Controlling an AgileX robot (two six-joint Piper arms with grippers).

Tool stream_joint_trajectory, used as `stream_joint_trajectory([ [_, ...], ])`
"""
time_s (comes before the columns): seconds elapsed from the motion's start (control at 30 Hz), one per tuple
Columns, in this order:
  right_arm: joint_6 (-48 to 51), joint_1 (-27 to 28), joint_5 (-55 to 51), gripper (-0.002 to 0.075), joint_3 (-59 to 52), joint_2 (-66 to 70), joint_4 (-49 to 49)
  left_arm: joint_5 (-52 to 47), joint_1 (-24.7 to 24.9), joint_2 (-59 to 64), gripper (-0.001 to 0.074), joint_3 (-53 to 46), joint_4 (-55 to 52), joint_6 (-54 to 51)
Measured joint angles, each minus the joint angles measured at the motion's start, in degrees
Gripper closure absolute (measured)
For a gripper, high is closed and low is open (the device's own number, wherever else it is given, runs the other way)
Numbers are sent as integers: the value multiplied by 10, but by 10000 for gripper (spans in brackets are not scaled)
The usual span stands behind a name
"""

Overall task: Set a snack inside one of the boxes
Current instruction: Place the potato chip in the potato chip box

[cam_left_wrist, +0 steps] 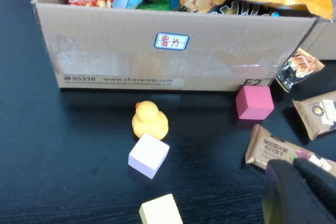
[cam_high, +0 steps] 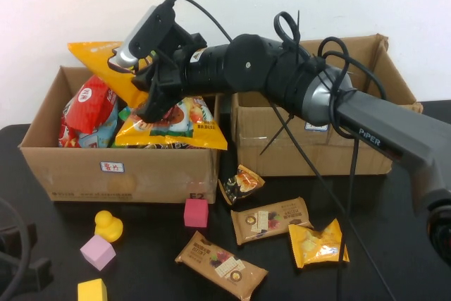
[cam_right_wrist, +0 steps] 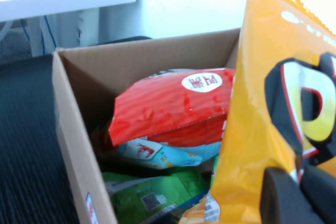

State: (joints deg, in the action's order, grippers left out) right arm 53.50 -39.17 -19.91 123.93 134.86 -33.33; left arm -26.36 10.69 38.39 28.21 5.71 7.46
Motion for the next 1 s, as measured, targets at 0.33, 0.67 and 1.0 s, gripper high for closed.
stream_joint_trajectory([
  [0.33, 3, 13, -1, 654, 1, 14, -10, -2, 0, 0, 737, -10, 1, 0],
  [0.67, -10, 13, -9, 174, 1, 14, -17, 2, 0, 0, 737, -13, 12, 0],
  [1.0, -21, 13, -156, 522, 1, -84, -26, 0, 0, 0, 737, -13, 14, -1],
])
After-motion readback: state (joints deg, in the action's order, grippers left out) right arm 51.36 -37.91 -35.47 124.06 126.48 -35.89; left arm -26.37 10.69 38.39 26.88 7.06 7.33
